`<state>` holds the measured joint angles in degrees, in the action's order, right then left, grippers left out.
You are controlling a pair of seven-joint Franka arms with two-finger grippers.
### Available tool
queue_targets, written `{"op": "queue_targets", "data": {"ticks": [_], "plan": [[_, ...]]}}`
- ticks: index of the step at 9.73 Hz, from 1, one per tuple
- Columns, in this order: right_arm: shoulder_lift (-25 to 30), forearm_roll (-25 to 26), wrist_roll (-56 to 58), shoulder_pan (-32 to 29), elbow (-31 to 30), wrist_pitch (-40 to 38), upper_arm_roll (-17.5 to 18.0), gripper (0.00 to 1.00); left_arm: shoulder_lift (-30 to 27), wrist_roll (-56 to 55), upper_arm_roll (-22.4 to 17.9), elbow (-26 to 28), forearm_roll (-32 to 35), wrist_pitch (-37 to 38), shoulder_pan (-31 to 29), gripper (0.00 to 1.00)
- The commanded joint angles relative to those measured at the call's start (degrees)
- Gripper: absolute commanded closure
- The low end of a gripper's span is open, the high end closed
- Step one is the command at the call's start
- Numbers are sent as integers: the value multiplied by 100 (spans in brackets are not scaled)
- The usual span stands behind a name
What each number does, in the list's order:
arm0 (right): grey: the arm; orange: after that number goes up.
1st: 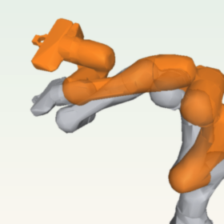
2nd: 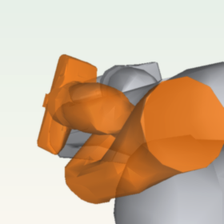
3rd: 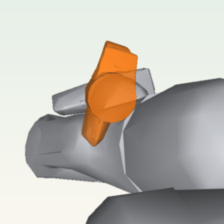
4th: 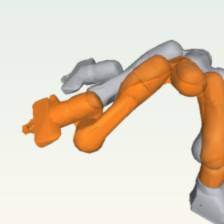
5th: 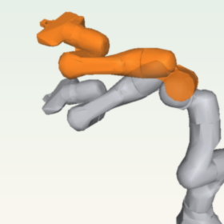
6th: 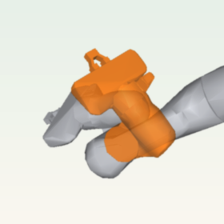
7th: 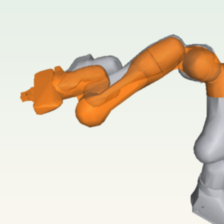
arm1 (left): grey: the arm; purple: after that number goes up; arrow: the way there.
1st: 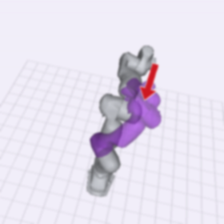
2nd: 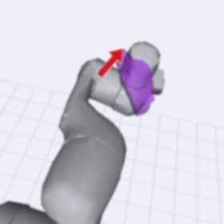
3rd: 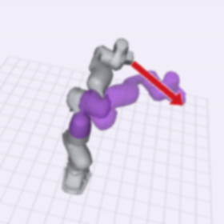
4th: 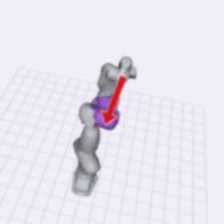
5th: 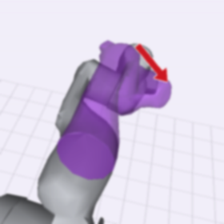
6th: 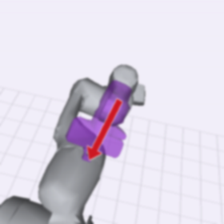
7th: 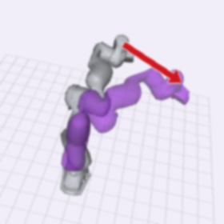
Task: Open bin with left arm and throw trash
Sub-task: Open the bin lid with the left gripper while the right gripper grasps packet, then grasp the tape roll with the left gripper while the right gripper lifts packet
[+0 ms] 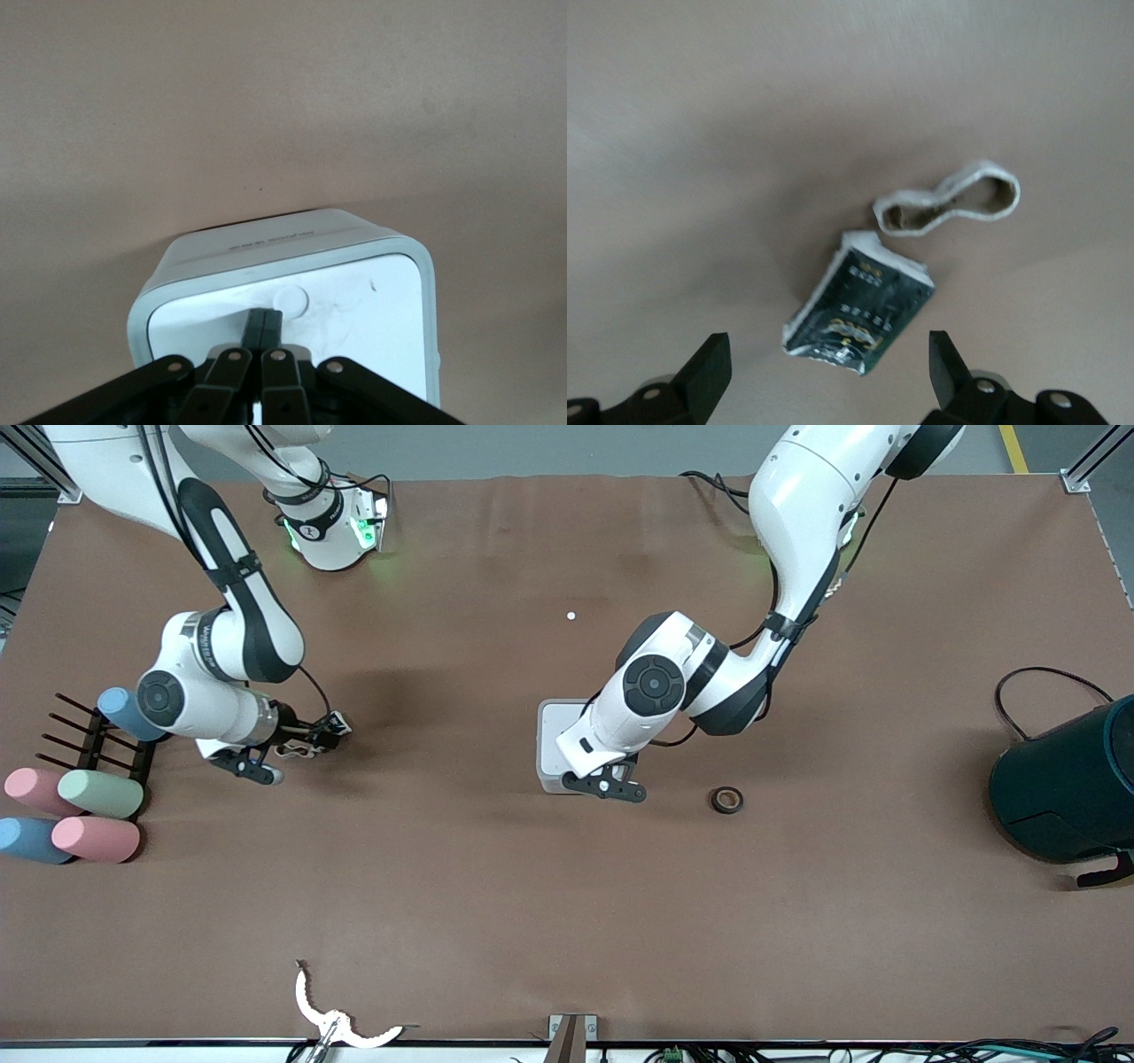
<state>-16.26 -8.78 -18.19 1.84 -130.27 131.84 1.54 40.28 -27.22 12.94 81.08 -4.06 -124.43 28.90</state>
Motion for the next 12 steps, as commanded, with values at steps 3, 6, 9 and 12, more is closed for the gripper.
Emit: {"op": "queue_targets", "data": {"ticks": [3, 6, 9, 12], "plan": [[211, -106, -79, -87, -613, 550, -14, 2, -705, 1355, -11, -127, 63, 1509, -1331, 100], [45, -115, -88, -158, -719, 1158, -14, 1, -329, 1869, -55, 48, 1226, 1326, -1615, 1], [-254, -115, -88, -88, -711, 1274, -5, 51, -240, 1843, -55, 1143, 1549, -49, -1843, 0], [-246, -141, -175, -79, -650, 1222, 13, 100, -204, 1353, -55, 1831, 1540, -862, -1791, 0]]}}
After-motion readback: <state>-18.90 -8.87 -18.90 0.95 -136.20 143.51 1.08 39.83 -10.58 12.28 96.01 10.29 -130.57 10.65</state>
